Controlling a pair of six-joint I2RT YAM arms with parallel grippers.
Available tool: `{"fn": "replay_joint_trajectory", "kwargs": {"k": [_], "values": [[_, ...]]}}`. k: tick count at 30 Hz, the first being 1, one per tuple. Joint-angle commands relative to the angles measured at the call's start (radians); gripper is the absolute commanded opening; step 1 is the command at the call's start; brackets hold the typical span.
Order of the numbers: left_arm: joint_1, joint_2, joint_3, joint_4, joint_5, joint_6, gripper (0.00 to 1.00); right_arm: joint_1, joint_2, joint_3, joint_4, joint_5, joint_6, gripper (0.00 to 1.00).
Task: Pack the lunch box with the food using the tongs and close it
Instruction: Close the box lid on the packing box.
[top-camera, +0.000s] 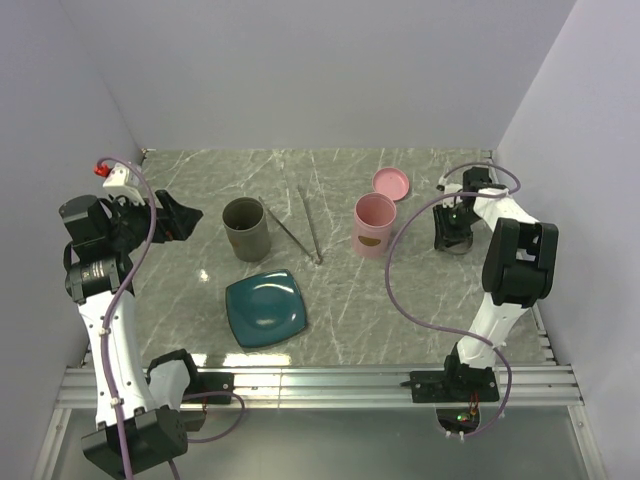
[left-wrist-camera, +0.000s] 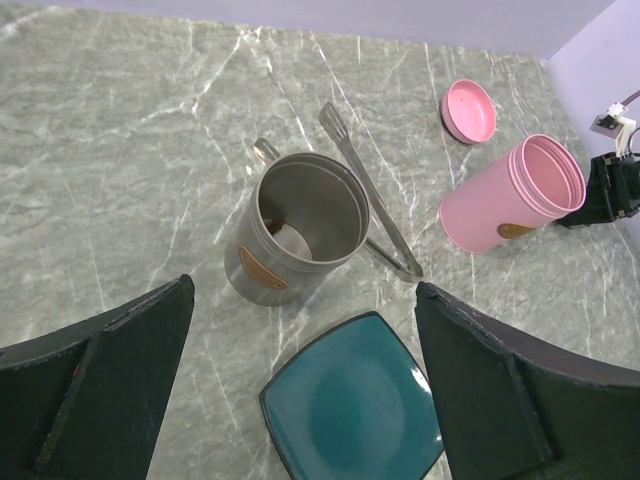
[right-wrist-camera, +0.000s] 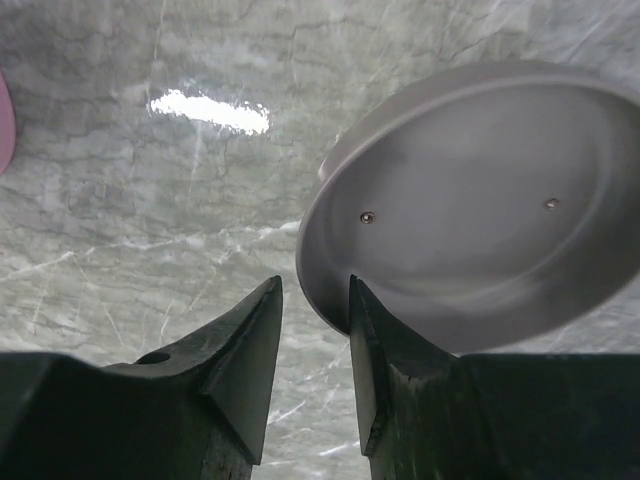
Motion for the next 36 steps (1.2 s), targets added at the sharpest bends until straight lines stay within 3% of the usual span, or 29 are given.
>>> {"fn": "replay_joint_trajectory", "kwargs": {"k": [1, 6, 13, 22, 28, 36], "values": [[0.003, -0.014, -0.017, 0.046, 0.038, -0.016, 0.98, 0.007, -0.021, -0.017, 0.027, -0.015, -0.003, 0.40], [0.003, -0.011, -0.013, 0.060, 0.041, -0.033, 0.98, 0.009, 0.010, -0.015, 0.041, -0.014, 0.011, 0.36], [0.003, -0.022, 0.004, 0.009, 0.021, -0.001, 0.98, 0.006, -0.050, 0.039, -0.014, -0.053, 0.033, 0.00], [0.003, -0.022, 0.055, -0.022, 0.042, -0.021, 0.98, -0.037, -0.257, 0.257, -0.201, -0.236, 0.097, 0.00], [0.004, -0.103, 0.003, 0.102, 0.098, -0.099, 0.98, -0.047, -0.343, 0.446, -0.366, -0.476, 0.051, 0.00], [0.003, -0.111, 0.069, 0.093, 0.249, -0.169, 0.99, -0.041, -0.424, 0.511, -0.384, -0.808, 0.019, 0.00]]}}
